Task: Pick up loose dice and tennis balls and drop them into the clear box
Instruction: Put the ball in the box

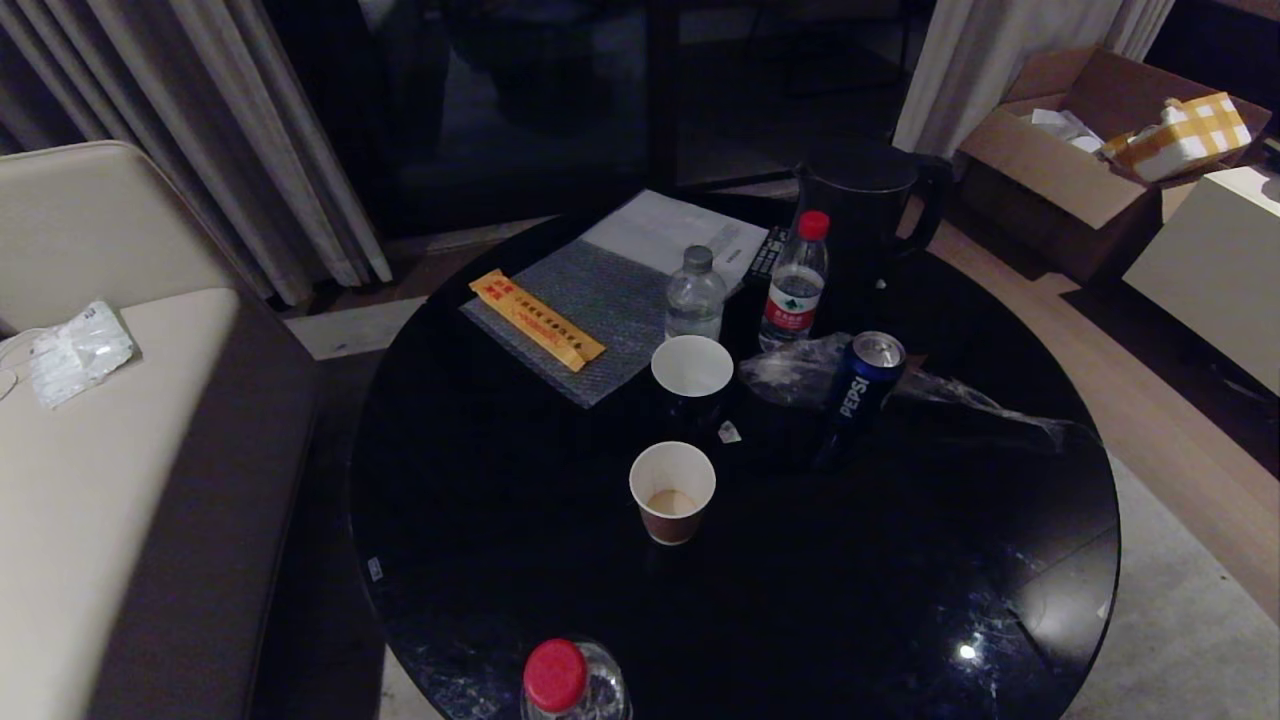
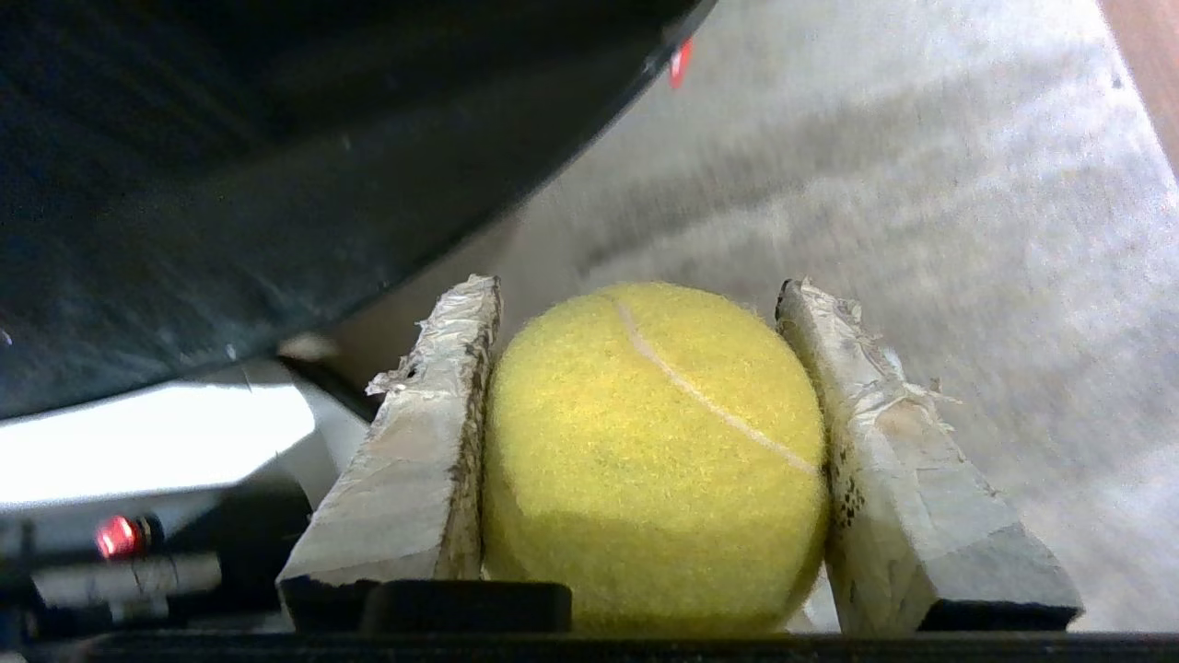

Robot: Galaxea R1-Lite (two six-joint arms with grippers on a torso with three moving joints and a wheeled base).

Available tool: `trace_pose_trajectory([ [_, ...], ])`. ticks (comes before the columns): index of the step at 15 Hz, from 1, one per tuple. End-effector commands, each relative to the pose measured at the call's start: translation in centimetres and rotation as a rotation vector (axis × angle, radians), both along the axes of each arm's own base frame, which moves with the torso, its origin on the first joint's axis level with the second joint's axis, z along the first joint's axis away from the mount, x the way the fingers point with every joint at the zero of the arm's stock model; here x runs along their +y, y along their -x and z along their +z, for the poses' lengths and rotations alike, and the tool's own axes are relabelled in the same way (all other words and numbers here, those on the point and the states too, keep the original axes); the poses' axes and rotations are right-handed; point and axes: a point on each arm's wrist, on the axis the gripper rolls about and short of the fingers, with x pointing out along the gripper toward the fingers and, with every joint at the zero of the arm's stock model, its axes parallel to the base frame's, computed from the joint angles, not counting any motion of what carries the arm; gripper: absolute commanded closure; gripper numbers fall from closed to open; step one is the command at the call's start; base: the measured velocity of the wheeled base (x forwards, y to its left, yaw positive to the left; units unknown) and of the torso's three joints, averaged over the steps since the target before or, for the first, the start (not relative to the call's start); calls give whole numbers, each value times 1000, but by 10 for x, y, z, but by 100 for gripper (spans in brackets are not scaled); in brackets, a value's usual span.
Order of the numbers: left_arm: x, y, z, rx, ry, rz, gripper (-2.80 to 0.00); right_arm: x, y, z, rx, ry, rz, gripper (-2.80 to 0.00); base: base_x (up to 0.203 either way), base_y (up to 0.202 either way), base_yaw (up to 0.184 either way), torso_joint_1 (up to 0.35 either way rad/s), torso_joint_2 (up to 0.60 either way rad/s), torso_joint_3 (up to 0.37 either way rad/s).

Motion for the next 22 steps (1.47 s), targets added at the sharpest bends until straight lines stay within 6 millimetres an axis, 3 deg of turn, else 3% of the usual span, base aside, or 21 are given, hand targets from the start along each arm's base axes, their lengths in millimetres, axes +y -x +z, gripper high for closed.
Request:
trace_pose_trajectory([
  [1, 0, 0, 0, 2, 1, 1, 0, 0, 14, -9, -135, -15, 19, 0, 0, 0, 0, 0, 0, 0],
  [4, 0, 0, 0, 2, 2, 1, 0, 1, 27, -17, -274, -38, 68, 0, 0, 0, 0, 0, 0, 0],
  [22, 0, 0, -1, 2, 2, 1, 0, 1, 27, -18, -266, -55, 85, 0, 0, 0, 0, 0, 0, 0],
])
